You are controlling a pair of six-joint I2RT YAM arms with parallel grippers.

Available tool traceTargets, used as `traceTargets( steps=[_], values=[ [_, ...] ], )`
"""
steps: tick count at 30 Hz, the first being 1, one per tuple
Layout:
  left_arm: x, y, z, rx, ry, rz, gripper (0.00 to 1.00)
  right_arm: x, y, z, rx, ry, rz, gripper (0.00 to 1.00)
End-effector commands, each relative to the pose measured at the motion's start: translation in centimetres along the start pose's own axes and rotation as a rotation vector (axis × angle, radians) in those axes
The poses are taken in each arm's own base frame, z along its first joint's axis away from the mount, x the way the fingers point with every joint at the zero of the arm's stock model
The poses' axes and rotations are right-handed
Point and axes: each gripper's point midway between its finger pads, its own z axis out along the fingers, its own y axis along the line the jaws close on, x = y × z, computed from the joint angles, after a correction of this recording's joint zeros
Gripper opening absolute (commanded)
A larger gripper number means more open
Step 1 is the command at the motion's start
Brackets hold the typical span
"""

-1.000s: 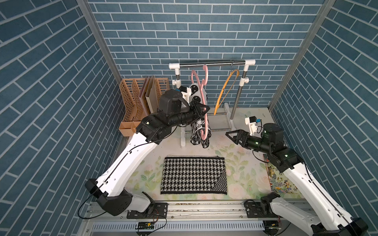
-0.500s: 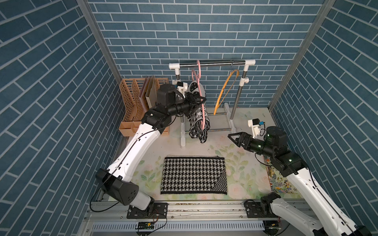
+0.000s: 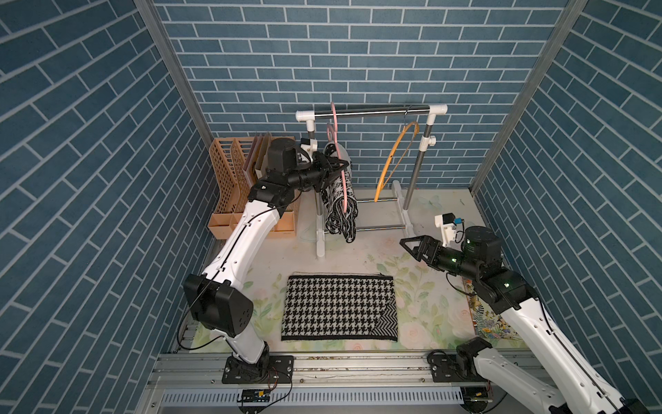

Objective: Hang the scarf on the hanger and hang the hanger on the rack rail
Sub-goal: Place the hanger at the clothesline, then pick up the hanger from the clothesline.

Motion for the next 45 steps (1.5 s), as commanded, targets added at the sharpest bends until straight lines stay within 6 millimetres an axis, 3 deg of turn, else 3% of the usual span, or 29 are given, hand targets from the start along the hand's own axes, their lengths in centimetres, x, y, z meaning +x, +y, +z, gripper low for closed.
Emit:
traceTargets(
  steps=[1, 16, 17, 19, 20, 21, 24, 29, 34, 37, 38, 41, 45],
  values=[
    [-1.0, -4.8, -1.1, 0.136, -0.01, 0.137, 0.0, -0.7, 0.0, 0.0, 0.0, -0.033, 0.02, 0.9],
    [-1.9, 0.4, 0.6, 0.081, 0.028, -0.012, 0.0, -1.5, 0.1, 0.2, -0.007, -0.07, 0.072, 0.9],
    [-1.7, 0.6, 0.5, 0.08, 0.031, -0.011, 0.04, -1.5, 0.1, 0.2, -0.009, -0.069, 0.072, 0.9],
    [-1.1, 0.8, -0.2, 0.082, 0.019, 0.001, 0.5, -1.4, 0.1, 0.3, -0.008, -0.066, 0.073, 0.9],
    [-0.8, 0.9, -0.6, 0.075, 0.011, 0.007, 0.64, -1.4, 0.0, 0.3, -0.008, -0.066, 0.071, 0.9],
    [-0.6, 1.0, -1.0, 0.065, 0.003, 0.017, 0.77, -1.4, 0.0, 0.3, -0.009, -0.066, 0.07, 0.9],
    [0.1, 0.9, -2.3, 0.021, -0.015, 0.074, 0.99, -1.3, -0.2, 0.5, -0.007, -0.064, 0.066, 0.9],
    [2.5, 1.4, -6.9, -0.129, -0.096, 0.207, 1.0, -1.4, 0.0, 0.7, -0.007, -0.055, 0.039, 0.9],
    [4.9, 0.3, -14.2, -0.278, -0.246, 0.429, 0.99, -2.1, 0.4, 1.0, -0.001, -0.051, -0.005, 0.9],
    [4.9, -0.1, -18.5, -0.427, -0.357, 0.603, 1.0, -2.2, 0.9, 1.4, -0.015, -0.03, -0.002, 0.9],
    [4.8, -1.0, -19.4, -0.436, -0.382, 0.651, 0.99, -2.2, 0.9, 1.5, -0.016, -0.026, -0.001, 0.9],
    [5.1, -4.8, -20.5, -0.357, -0.425, 0.745, 0.97, -2.2, 0.9, 1.6, -0.011, -0.015, -0.008, 0.9],
    [5.4, -9.1, -20.0, -0.173, -0.454, 0.77, 0.88, -1.5, -0.8, 2.0, 0.044, -0.002, -0.004, 0.87]
  ],
)
